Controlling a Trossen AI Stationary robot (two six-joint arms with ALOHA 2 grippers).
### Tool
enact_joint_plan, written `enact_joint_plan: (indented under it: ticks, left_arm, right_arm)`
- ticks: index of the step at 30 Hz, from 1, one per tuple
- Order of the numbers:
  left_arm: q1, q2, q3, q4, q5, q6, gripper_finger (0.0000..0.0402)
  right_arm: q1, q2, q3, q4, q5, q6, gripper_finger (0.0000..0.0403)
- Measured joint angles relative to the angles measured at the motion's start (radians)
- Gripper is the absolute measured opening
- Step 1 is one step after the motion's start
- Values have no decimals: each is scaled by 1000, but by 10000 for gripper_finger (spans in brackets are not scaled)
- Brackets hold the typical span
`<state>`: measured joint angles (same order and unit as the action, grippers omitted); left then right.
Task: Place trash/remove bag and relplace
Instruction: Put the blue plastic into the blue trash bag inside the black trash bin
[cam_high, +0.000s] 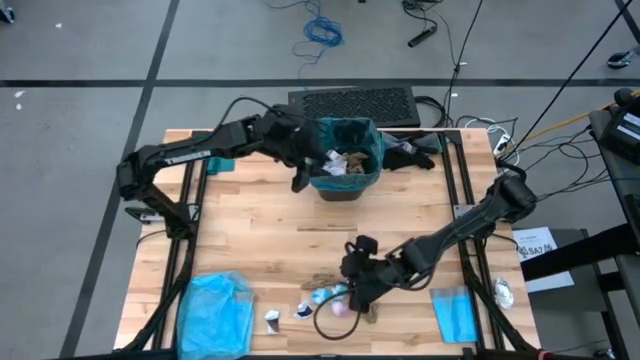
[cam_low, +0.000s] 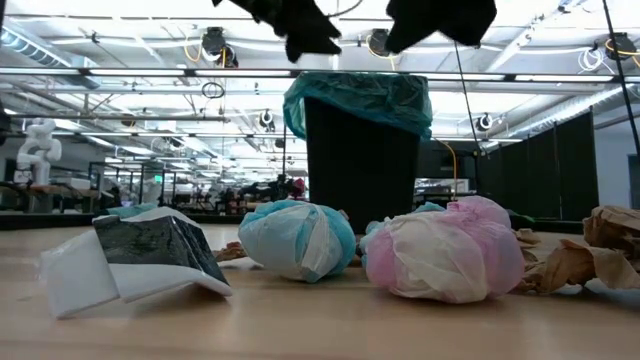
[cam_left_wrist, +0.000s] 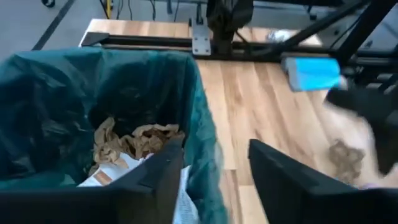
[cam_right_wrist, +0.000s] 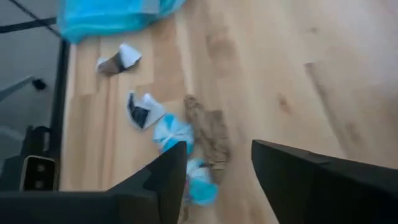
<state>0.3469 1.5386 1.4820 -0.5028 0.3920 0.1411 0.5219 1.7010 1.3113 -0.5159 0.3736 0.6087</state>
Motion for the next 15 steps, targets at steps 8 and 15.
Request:
enact_joint_plan:
  ticks: [8, 15]
  left_arm:
    - [-83, -139, 90, -185, -21, -107, 226]
    - [-225, -236, 91, -266, -136, -188, 215]
  right_arm:
    - [-11, 105, 0, 28, -221, 25, 219]
    - [-15, 194, 0, 91, -276, -2, 219]
